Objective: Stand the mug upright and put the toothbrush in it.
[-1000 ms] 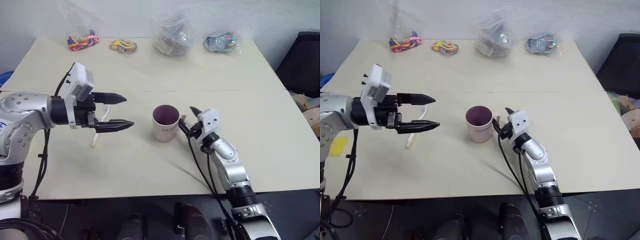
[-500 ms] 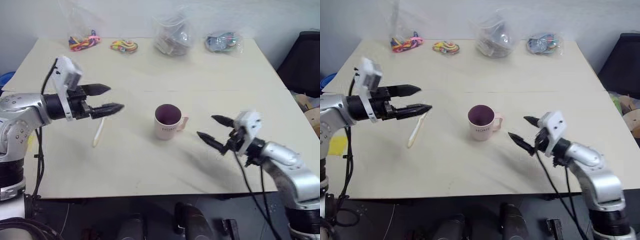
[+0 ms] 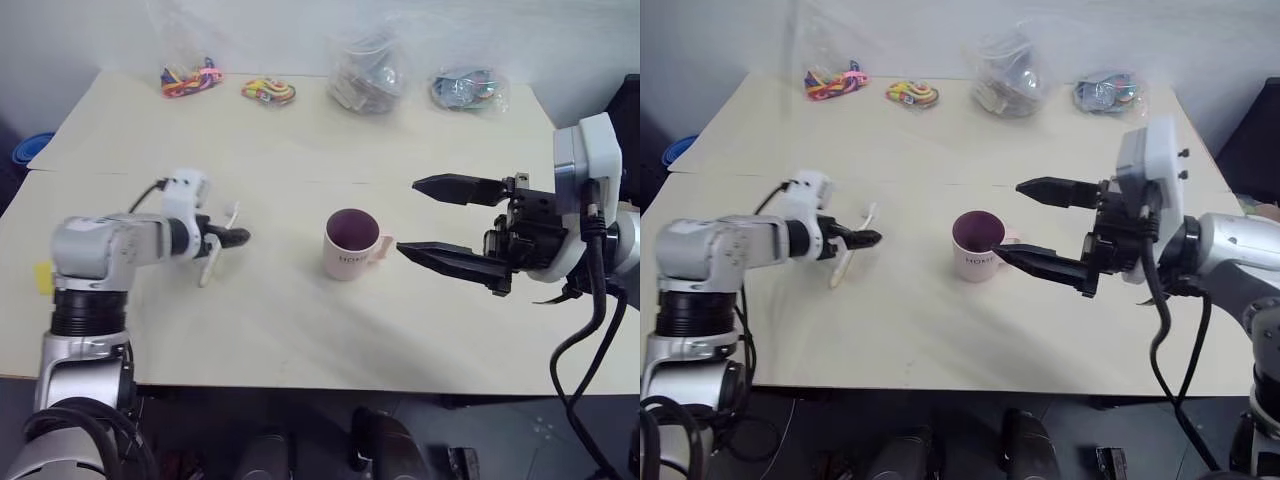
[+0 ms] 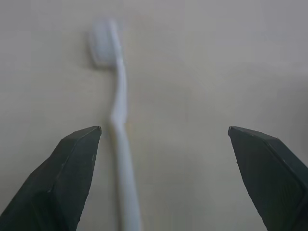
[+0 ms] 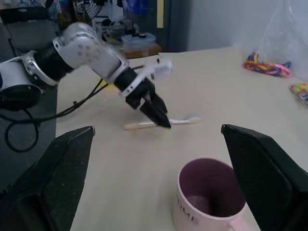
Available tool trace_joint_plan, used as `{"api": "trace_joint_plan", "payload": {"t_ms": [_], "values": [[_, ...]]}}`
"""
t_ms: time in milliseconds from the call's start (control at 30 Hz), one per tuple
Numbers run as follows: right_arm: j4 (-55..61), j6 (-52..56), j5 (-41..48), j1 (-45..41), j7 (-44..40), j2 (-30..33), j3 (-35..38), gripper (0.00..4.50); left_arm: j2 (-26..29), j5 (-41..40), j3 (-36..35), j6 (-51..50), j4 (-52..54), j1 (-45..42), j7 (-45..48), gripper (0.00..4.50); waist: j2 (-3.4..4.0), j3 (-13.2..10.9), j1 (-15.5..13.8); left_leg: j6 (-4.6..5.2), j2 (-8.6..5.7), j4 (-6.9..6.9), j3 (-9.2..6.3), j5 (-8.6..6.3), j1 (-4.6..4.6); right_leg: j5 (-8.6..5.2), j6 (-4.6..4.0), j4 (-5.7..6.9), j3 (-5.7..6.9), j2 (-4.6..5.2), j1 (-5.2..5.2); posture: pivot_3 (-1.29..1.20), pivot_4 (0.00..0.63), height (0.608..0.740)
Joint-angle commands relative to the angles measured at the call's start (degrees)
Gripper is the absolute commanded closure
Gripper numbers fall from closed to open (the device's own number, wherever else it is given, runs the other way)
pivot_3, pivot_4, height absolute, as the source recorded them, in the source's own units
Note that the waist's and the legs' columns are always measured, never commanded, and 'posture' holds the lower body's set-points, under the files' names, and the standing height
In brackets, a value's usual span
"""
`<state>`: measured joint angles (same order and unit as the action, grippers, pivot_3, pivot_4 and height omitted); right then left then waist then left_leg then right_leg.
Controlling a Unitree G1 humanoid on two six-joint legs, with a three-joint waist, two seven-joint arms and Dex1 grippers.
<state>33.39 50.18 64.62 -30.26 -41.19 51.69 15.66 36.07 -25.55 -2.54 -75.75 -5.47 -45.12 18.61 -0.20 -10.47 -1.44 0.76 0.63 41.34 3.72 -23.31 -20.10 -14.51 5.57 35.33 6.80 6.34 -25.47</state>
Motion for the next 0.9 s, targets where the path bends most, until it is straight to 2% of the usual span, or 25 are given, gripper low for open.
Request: {"api": "trace_joint_plan", "payload": {"t_ms": [33,200,300,633,700,800,900], "values": [[-0.2,-0.3,-0.9,-1.9,2.4,-0.9,-1.8,0.14,0.2,4.4,1.4,1.5,-4.9,-2.2,-1.8,0.0,0.0,0.0,0.0,0.0,0.0,-0.01,0.01,0.0,0.0,0.0,0.0,0.0,0.0,0.0,-0.01,0.0,0.15,0.74],[-1.0,-1.0,-1.0,-2.0,3.8,-1.7,-2.1,0.14,-0.3,6.9,3.3,4.3,-9.8,-3.9,-1.1,0.0,0.0,0.0,0.1,-0.04,0.0,0.0,0.05,0.02,0.04,0.0,0.0,0.06,-0.02,0.01,-0.01,0.0,0.15,0.74],[-1.0,-1.0,-0.7,-1.8,4.7,-1.9,-2.1,0.0,-1.2,6.5,3.4,4.3,-9.3,-3.9,0.3,0.62,0.0,0.0,0.0,-0.03,-0.01,0.02,0.06,0.02,0.04,0.0,0.0,0.07,-0.03,0.04,0.0,0.0,0.15,0.74],[-0.9,-1.0,-1.2,-1.7,4.7,-1.4,-2.5,0.0,-2.4,7.8,2.4,4.4,-8.4,-3.1,0.8,3.82,0.0,0.0,-0.1,-0.03,-0.04,0.08,0.0,0.02,0.0,0.0,0.0,0.08,0.04,0.1,0.0,0.0,0.15,0.74],[-1.0,-1.3,-2.4,-1.1,3.9,-0.8,-2.7,0.0,-2.3,8.7,2.8,6.6,-8.3,-3.3,0.9,4.29,0.0,0.0,-0.1,-0.03,-0.04,0.08,0.0,0.02,0.0,0.0,0.0,0.08,0.04,0.09,0.0,0.0,0.15,0.74],[-1.6,-1.2,-3.5,0.4,3.2,-0.2,-2.3,0.0,-4.4,8.5,-0.8,15.3,-7.1,-4.7,0.5,4.37,-0.01,0.0,-0.3,-0.03,-0.04,0.1,-0.03,0.02,-0.04,0.0,0.0,0.07,0.06,0.11,0.0,0.0,0.15,0.74],[-2.3,-0.2,-3.0,2.3,3.0,0.6,-0.6,0.0,-9.8,3.7,-7.5,23.6,-4.0,-7.1,1.3,4.37,-0.02,0.0,-0.5,-0.02,-0.04,0.19,-0.09,0.02,-0.13,0.01,0.02,0.05,0.15,0.14,0.0,0.0,0.15,0.74]]}}
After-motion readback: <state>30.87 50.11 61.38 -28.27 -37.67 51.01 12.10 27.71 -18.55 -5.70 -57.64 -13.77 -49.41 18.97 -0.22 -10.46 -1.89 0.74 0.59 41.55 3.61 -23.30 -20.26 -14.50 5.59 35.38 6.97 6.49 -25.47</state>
